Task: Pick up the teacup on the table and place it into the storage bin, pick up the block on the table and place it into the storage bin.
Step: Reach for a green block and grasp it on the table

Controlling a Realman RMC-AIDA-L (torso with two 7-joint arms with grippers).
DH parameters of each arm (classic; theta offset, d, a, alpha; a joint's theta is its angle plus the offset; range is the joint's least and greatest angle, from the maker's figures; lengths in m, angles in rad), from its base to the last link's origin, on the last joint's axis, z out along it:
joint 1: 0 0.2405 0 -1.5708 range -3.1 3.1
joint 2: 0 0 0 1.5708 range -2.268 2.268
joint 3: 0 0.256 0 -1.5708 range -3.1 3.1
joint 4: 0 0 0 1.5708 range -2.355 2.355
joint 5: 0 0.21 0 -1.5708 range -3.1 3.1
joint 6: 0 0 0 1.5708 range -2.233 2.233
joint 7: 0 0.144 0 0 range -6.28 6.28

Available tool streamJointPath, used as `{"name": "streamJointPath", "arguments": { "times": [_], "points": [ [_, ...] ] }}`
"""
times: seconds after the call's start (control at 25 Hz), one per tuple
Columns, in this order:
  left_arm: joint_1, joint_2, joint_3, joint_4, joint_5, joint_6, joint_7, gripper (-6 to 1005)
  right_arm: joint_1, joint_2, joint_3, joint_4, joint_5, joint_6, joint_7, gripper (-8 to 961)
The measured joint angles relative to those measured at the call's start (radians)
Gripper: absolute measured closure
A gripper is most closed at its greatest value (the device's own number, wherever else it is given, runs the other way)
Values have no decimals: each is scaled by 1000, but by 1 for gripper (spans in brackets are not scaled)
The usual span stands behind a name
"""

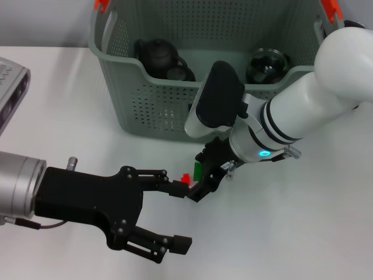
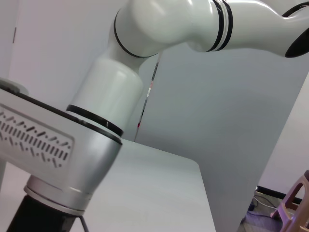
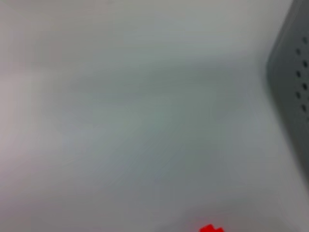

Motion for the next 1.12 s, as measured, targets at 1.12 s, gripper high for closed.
{"name": "streamJointPath", "arguments": {
  "times": [1.12],
  "points": [
    [0, 0, -15, 0, -3, 5, -3, 79, -1, -4, 1, -1, 24, -11, -6, 111]
  ]
}}
